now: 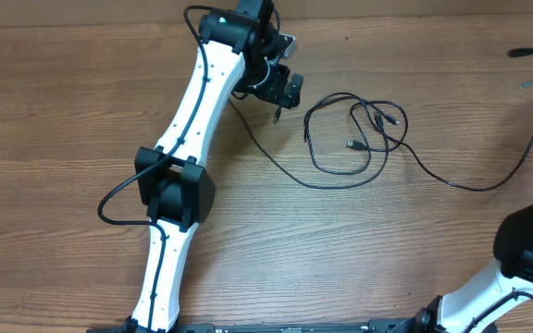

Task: Untangle cables

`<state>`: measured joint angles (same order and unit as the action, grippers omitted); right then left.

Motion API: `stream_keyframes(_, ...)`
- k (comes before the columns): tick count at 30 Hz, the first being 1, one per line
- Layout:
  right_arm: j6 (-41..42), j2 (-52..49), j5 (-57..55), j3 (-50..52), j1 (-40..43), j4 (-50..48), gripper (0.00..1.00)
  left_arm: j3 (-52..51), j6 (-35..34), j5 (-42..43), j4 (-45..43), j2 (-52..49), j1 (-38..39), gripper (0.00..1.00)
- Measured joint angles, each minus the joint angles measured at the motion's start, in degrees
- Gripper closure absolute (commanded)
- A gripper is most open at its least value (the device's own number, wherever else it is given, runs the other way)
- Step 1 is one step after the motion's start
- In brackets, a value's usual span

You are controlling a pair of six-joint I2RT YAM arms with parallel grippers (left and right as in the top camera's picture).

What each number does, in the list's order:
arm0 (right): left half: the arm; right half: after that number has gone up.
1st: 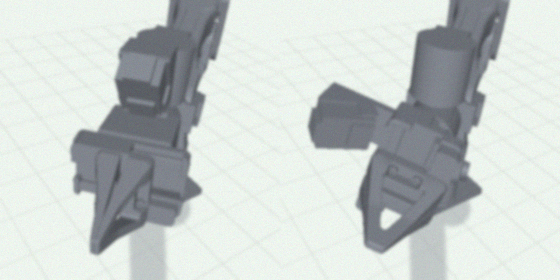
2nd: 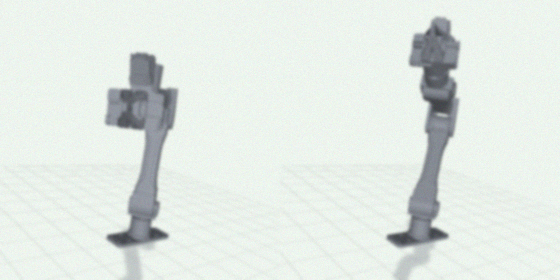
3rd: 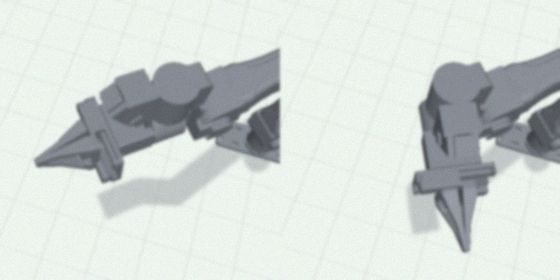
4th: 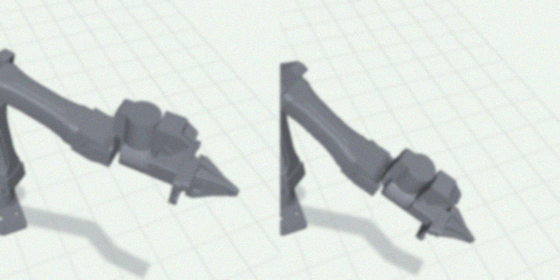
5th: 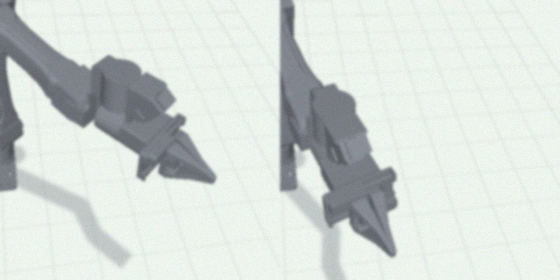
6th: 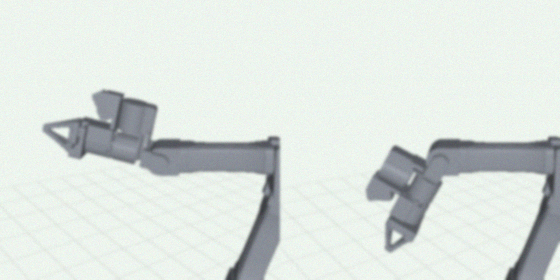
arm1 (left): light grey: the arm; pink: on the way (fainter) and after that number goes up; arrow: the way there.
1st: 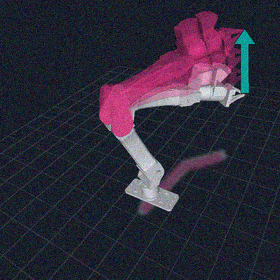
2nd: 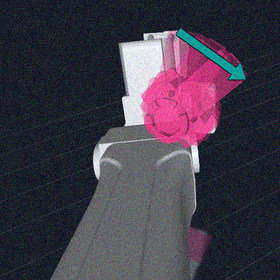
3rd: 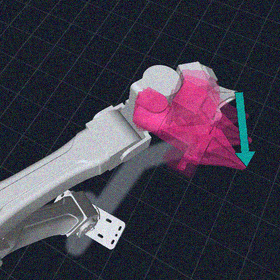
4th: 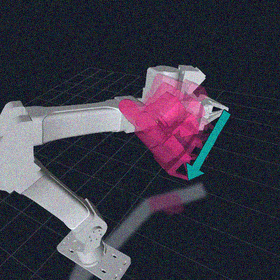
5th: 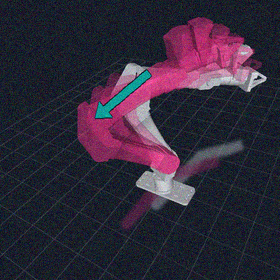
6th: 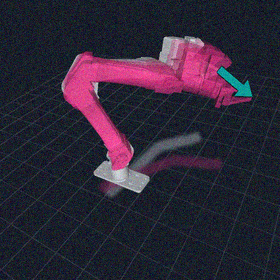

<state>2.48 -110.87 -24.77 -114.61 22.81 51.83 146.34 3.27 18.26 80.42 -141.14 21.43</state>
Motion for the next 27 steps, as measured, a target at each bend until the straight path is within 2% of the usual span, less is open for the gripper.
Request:
stream_keyframes(8,0.11,-0.44,6.47,0.00,7.56,4.50,0.94,0.02,0.00,0.24,-1.18,0.02,3.56,0.00)
stream_keyframes(12,-0.70,0.28,11.26,0.00,8.70,6.21,0.94,0.02,0.00,0.72,-2.80,0.22,4.81,0.01)
stream_keyframes(17,-2.75,3.30,19.71,0.00,6.95,8.15,0.94,0.02,-0.22,1.53,-4.13,1.33,5.25,0.00)
stream_keyframes(25,-3.65,13.94,24.35,0.00,-0.85,1.86,0.94,0.02,-0.98,1.57,-6.82,3.58,5.18,0.00)
stream_keyframes(26,-3.21,15.30,24.59,-0.04,-1.92,2.12,0.94,0.02,-1.51,1.62,-6.82,3.65,5.18,0.00)
stream_keyframes(27,-2.43,16.39,24.85,-0.20,-2.86,3.04,0.87,0.02,-1.88,1.73,-6.78,3.65,5.18,0.01)
